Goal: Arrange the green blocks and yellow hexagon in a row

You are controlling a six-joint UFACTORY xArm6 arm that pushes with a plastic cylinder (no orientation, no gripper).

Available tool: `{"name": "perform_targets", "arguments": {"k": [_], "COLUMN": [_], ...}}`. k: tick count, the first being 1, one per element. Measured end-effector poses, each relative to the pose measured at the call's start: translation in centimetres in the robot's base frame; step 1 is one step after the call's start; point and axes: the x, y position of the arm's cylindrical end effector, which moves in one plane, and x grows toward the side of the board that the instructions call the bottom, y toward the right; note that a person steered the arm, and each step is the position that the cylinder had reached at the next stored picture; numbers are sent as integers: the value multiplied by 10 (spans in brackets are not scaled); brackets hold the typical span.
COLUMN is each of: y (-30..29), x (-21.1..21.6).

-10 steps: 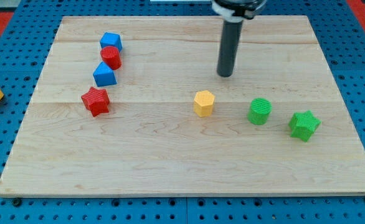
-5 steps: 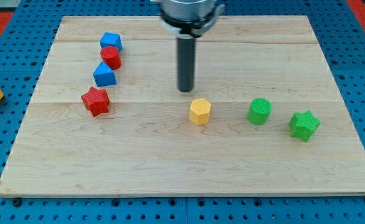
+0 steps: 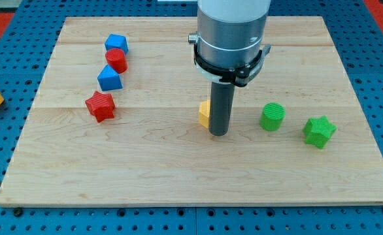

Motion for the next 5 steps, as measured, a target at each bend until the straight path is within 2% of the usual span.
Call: {"name": "perform_targets", "arguments": {"k": [1, 2, 3, 5], "y": [2, 48, 92, 120], "x": [25, 58, 61, 33]}}
